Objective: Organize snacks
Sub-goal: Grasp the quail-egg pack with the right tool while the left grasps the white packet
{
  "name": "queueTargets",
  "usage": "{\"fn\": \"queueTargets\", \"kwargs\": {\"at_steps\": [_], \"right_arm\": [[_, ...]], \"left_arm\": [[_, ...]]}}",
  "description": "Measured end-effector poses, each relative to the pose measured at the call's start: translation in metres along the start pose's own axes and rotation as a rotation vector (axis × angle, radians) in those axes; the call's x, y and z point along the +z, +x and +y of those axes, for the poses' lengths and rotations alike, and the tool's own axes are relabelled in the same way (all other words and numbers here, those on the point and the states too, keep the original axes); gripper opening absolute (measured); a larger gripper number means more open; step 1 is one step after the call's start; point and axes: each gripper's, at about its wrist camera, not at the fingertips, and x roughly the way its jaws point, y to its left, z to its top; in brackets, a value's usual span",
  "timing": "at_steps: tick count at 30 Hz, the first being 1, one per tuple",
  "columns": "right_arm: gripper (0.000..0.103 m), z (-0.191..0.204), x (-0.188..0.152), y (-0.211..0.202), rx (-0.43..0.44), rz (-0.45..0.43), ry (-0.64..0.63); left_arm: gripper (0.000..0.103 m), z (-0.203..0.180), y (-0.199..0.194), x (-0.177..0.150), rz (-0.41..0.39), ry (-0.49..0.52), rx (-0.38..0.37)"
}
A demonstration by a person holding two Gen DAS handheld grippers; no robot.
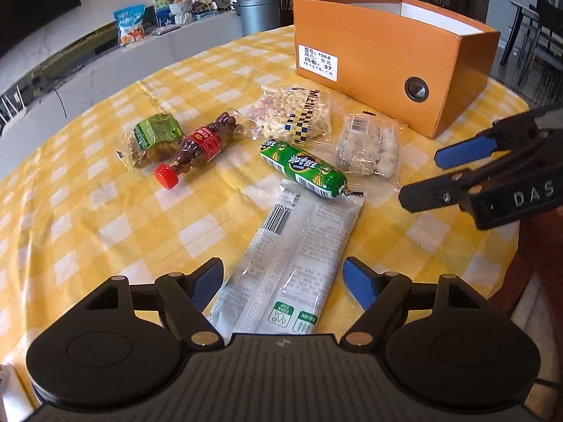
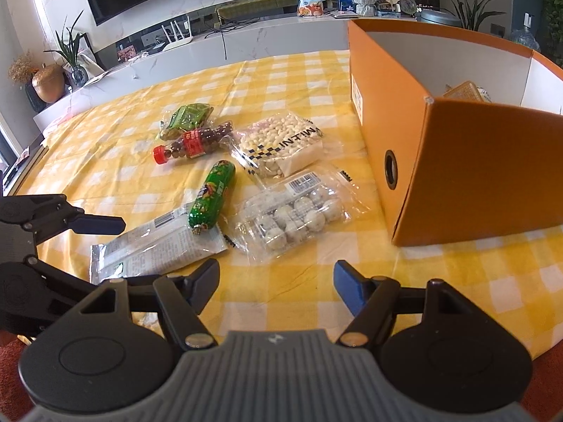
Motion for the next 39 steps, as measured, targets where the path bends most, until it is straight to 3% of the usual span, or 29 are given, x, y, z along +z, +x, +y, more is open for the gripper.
{"fn": "queueTargets", "kwargs": {"at_steps": [6,13,16,20,26,31,39], "right_arm": [[0.063,0.007,0.002,0.009,-0.003,0.005,-0.027],[0.048,0.015,0.001,0.017,-0.036,-0.004,-0.082],[0.03,0.018,0.002,0.02,-0.062,-0.016,-0.111],[0.015,0.019,0.002,0.019,-0.053,-0.019,-0.127],[0.003,0.019,-0.003,0.011,-0.046,-0.024,-0.186],[0.001,0.008,-0.013,-0.004,-0.041,-0.002,-0.23],[0.001,-0.025,-0.031,-0.029,-0.104,0.041,-0.215]], "left_arm": [[0.089,0.002,0.002,-0.002,-0.018,-0.083,-0.013],[0.079,-0.009,-0.003,-0.001,-0.015,-0.185,0.066],[0.076,-0.011,-0.006,-0.001,0.004,-0.27,0.135],[0.075,-0.006,-0.015,-0.006,0.039,-0.443,0.23],[0.075,-0.001,-0.03,-0.015,0.037,-0.628,0.23],[0.076,-0.013,-0.029,-0.01,0.051,-0.635,0.204],[0.08,-0.021,-0.026,-0.006,0.084,-0.593,0.201]]}}
